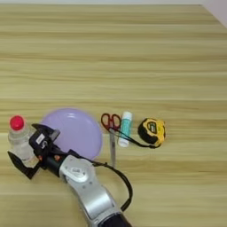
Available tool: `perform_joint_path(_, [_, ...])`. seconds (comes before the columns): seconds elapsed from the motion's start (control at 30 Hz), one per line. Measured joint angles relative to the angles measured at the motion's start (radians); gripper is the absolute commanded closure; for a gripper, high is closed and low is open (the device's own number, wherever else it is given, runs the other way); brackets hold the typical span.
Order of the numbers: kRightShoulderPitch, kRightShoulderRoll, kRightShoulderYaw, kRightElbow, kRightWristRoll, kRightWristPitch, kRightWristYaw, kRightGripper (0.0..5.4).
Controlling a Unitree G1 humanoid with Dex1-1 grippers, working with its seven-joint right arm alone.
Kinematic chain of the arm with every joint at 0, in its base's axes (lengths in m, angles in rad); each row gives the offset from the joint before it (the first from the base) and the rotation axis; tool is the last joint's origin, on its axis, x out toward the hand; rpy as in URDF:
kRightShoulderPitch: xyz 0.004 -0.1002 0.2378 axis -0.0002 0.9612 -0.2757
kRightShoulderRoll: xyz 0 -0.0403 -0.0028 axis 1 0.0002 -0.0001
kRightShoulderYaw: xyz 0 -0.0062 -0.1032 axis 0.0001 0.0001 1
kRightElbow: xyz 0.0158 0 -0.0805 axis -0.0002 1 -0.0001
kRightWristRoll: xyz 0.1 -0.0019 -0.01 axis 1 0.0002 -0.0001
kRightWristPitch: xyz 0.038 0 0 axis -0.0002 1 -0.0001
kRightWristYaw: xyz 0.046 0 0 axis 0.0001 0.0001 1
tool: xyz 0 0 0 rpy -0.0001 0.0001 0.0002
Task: Move the objects on the table
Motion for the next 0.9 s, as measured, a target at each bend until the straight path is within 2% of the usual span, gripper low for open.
perform_joint_path(0.2, [-0.041,0.023,-0.001,0.074,-0.012,-0.017,0.000,0.04])
perform_joint_path(0.6, [-0.070,0.046,-0.013,0.139,-0.012,-0.056,0.004,0.04])
perform_joint_path(0.9, [-0.083,0.057,-0.024,0.189,-0.011,-0.094,0.020,1.32])
